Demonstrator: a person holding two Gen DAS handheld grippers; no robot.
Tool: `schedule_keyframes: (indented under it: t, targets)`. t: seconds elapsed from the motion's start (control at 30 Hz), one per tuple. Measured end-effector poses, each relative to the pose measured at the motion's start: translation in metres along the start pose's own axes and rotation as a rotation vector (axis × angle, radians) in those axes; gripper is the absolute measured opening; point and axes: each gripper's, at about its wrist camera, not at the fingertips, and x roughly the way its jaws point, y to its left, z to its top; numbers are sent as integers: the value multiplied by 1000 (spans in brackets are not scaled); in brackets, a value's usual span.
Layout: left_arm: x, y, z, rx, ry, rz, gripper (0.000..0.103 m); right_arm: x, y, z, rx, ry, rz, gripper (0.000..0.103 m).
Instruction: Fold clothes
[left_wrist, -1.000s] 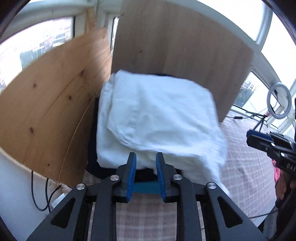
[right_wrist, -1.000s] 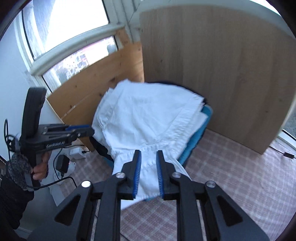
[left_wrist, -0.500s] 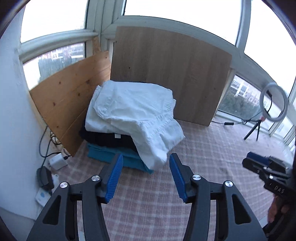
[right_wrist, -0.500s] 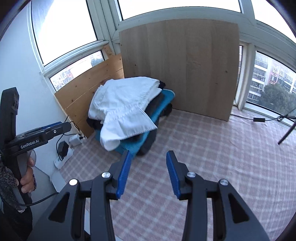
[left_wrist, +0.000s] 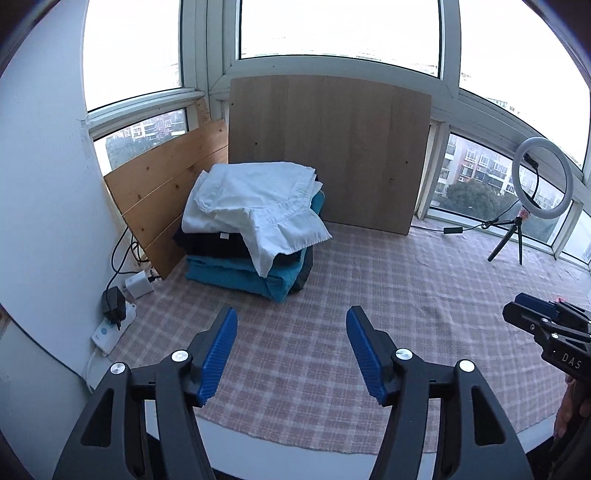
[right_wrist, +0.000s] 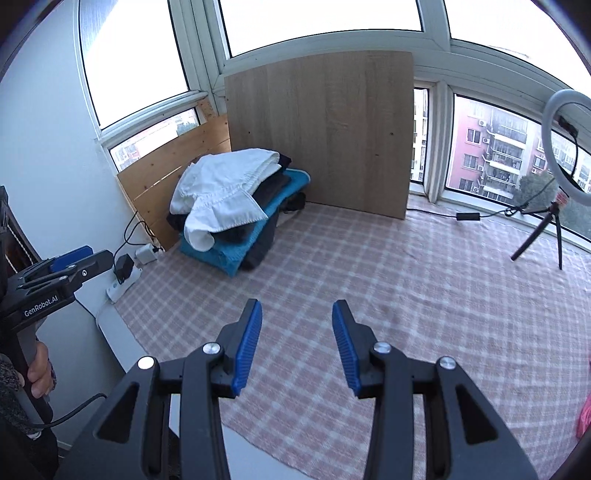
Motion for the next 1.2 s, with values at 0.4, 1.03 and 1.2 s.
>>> schedule_keyframes:
  t: [0.4, 1.03, 1.2]
  targets:
    - [-30, -19, -30, -9, 7, 36, 60, -30, -19, -28, -6, -5, 15, 39]
    - [-54, -16, -30, -36, -26, 22, 62, -37, -9, -34, -21, -12, 38, 39]
    - [-56, -17, -30, -28, -32, 22, 62, -37, -8, -34, -19, -15, 37, 40]
